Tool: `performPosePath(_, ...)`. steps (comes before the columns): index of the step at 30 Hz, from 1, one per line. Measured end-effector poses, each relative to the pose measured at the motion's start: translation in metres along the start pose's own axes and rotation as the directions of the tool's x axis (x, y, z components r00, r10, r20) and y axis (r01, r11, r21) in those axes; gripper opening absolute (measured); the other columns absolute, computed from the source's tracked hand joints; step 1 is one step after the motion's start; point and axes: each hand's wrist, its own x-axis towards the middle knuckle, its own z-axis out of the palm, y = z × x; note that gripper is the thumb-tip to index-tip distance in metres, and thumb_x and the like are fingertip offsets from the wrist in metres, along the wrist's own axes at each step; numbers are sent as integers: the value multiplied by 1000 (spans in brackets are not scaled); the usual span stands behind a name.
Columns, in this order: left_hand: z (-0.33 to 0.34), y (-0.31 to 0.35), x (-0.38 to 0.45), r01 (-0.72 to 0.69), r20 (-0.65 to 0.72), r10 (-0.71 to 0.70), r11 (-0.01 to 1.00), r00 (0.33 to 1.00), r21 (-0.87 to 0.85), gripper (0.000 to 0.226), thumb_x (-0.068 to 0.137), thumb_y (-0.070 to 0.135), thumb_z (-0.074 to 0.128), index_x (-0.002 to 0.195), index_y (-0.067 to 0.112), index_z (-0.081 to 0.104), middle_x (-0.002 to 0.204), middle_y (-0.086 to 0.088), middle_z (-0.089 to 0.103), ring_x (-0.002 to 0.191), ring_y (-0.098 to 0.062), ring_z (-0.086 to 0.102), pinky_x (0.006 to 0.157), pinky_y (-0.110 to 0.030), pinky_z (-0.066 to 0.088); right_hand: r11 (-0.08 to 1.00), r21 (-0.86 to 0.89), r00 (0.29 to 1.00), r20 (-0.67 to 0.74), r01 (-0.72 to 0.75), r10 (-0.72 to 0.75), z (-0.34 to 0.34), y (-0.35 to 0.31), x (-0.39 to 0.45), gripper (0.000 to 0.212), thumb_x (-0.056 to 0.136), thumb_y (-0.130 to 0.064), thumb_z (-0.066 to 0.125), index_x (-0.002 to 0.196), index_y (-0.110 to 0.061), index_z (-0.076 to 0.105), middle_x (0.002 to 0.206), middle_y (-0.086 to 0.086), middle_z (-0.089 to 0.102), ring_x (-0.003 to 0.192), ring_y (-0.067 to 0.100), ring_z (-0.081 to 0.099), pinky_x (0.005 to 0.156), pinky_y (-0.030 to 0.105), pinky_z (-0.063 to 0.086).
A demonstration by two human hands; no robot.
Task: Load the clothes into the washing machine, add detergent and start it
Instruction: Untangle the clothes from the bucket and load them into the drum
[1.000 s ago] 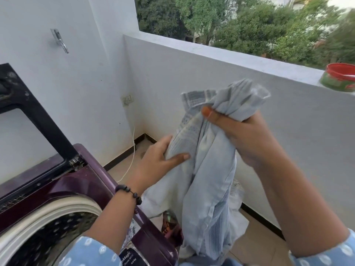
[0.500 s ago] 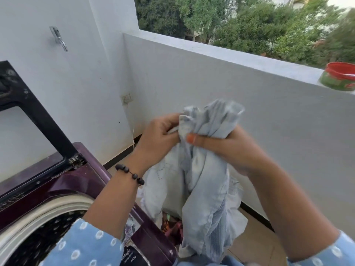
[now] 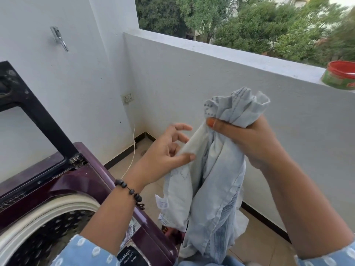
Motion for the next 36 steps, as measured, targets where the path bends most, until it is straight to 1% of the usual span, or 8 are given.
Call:
performPosePath(3,-7,-26,-5,148,-1,-152,962,988,228,27,84,38,72,106,25,65,99,-1,72,89,-25,70,82,-48,57,996,80,994,-101,48,-40,-10,-9,3,32,65,-19,79,94,-11,71,94,4,75,95,22,72,82,39,59)
performPosePath(8,-26,-58,-6,304,-322,-155,819,934,486,30,95,42,57,82,16,67,64,3,60,57,-9,52,55,-30,37,982,173,980,-197,78,-43,-31,-15,7,35,62,-17,80,94,-14,70,90,-3,76,94,20,73,78,34,58)
performPosePath(12,-34,-41,2,246,-488,-59,911,871,330,48,97,51,48,89,6,64,79,-17,67,70,-30,60,60,-35,40,992,122,997,-68,35,-27,-28,-6,3,44,62,-14,86,99,-27,68,95,-6,75,99,15,71,84,34,57)
performPosePath(17,2,19,17,-24,-241,66,984,968,174,29,96,32,50,99,9,68,83,-14,67,77,-18,61,69,-39,48,990,-140,975,216,-11,42,5,7,-5,48,56,-26,89,99,-30,68,100,-2,75,98,11,70,88,39,58)
performPosePath(21,13,44,19,-100,-291,78,993,954,-64,24,97,26,54,93,7,68,88,-26,67,80,-28,59,74,-50,50,914,-395,950,311,97,34,14,18,-3,50,61,-40,90,105,-34,66,106,-8,68,104,9,65,91,39,56)
performPosePath(27,23,63,13,-95,-189,60,978,980,-185,14,91,28,65,90,14,65,81,0,66,76,-11,60,69,-22,52,942,-324,995,67,87,-68,14,29,-5,21,74,-8,81,89,-4,67,83,9,70,73,13,66,71,43,56)
performPosePath(32,20,50,7,-65,-69,59,995,996,-80,83,64,46,86,134,44,42,141,9,46,132,-8,48,98,-31,49,886,-408,975,114,219,-189,4,24,-3,34,60,-42,64,92,-32,59,92,-5,62,89,9,59,69,30,48)
performPosePath(36,37,43,4,91,162,-41,946,986,-313,123,53,13,94,153,20,22,136,0,57,118,-5,61,87,-19,53,756,-468,885,326,457,-333,8,11,-2,22,66,-48,66,85,-52,57,127,-12,49,132,15,34,103,51,38)
